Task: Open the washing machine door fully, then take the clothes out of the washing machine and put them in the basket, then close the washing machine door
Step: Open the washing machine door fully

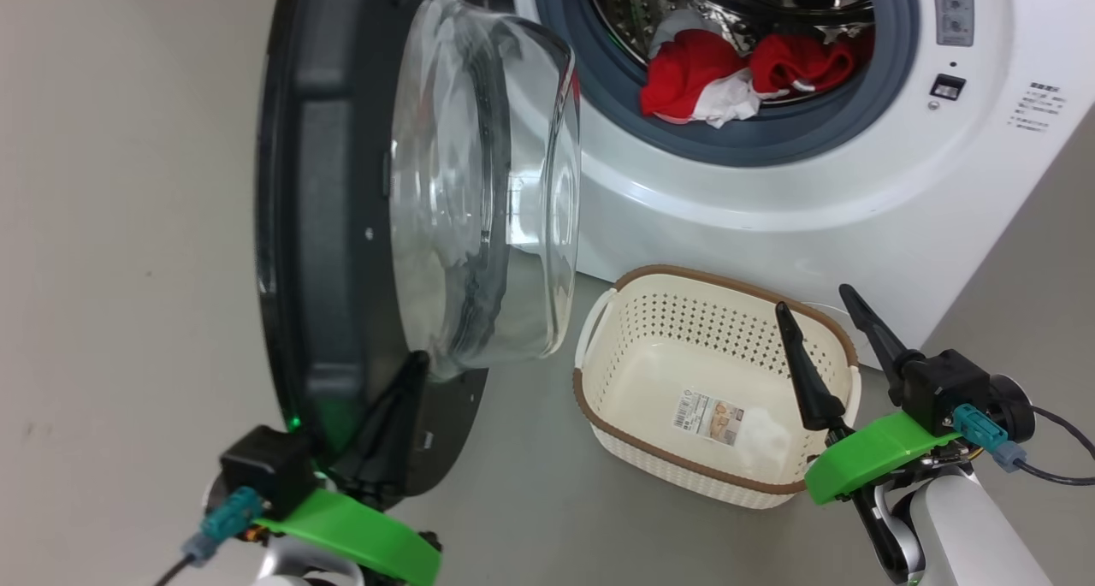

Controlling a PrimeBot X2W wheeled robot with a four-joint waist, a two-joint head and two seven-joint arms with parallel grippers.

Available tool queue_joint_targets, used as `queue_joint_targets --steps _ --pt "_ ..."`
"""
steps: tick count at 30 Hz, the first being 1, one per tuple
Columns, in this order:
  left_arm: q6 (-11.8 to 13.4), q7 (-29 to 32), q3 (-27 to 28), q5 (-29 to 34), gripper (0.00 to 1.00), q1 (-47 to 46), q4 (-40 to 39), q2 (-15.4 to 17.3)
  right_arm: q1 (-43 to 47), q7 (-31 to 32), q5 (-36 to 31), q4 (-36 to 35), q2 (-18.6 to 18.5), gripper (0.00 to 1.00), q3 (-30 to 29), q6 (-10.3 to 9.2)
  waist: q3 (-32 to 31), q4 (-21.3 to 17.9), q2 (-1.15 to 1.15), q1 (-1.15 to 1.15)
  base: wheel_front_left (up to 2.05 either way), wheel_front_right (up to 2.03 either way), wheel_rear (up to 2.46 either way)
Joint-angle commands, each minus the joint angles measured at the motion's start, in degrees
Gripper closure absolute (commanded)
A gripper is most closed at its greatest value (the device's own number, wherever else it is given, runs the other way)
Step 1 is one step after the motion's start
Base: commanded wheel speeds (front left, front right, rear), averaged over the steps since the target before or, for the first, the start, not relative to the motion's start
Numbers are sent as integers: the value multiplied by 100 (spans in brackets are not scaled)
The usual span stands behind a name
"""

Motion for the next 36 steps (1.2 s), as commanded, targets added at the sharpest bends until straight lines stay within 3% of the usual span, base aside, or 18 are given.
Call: queue_joint_targets --steps 1,12,27,36 --pt "130 -74 403 -50 100 -31 -39 203 -77 -36 -43 -164 31 0 114 36 5 80 0 0 0 0 0" --pt "366 -305 1001 -216 100 -162 565 519 -39 -36 -2 -115 31 0 188 36 -4 188 0 0 0 0 0" --pt "644 -552 1724 -421 100 -579 1424 1023 -157 -36 -79 -37 31 0 276 36 76 -90 0 0 0 0 0" --pt "628 -743 2075 -527 100 -1116 2275 1337 -274 -36 -223 -17 31 0 264 36 338 -221 0 0 0 0 0"
